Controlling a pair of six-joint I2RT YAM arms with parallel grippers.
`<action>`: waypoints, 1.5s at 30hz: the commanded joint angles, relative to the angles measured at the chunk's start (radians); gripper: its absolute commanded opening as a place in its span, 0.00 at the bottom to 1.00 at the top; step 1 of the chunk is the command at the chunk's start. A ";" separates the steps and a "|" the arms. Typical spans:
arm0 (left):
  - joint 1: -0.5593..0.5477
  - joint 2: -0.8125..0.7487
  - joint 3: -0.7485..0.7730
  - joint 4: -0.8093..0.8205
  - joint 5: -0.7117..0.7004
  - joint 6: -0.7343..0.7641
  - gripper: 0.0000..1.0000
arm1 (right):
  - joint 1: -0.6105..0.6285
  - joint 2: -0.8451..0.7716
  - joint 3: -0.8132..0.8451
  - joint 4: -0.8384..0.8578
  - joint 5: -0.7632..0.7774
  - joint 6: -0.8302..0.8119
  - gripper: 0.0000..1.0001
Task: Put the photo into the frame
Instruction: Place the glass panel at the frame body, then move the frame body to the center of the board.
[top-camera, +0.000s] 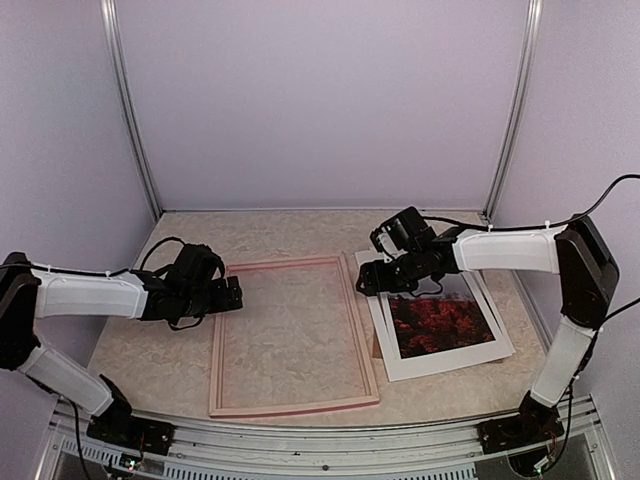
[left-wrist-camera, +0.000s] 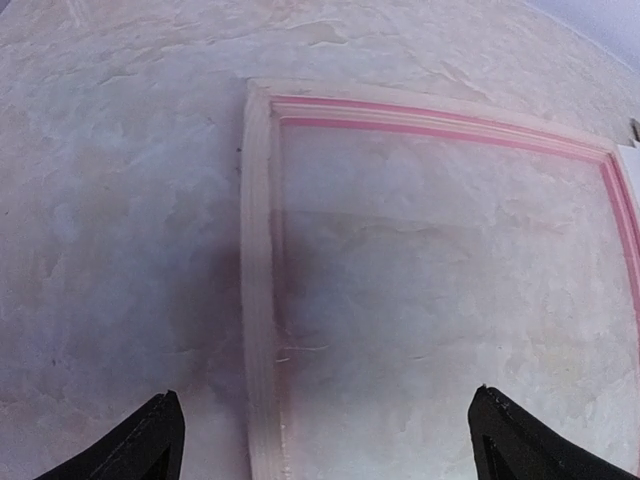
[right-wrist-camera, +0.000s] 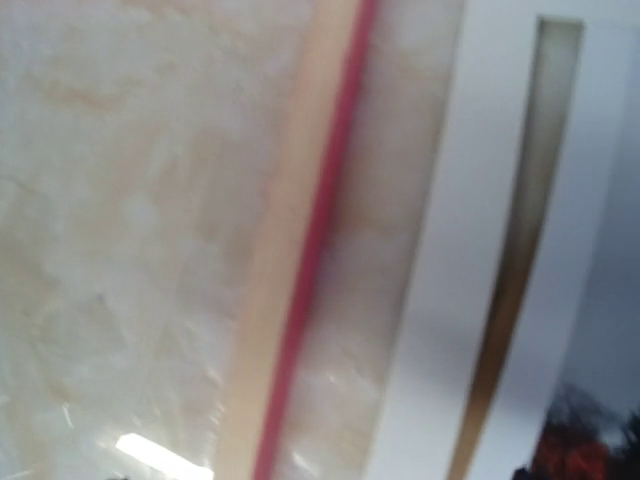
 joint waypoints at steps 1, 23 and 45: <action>0.052 0.030 0.010 -0.091 -0.039 0.036 0.96 | 0.012 -0.064 -0.063 0.023 0.039 -0.011 0.81; 0.120 0.241 0.080 -0.001 0.052 0.113 0.34 | -0.071 -0.207 -0.212 0.016 0.086 0.012 0.81; 0.295 0.464 0.326 0.066 0.157 0.215 0.22 | -0.402 -0.231 -0.239 -0.051 0.184 -0.096 0.82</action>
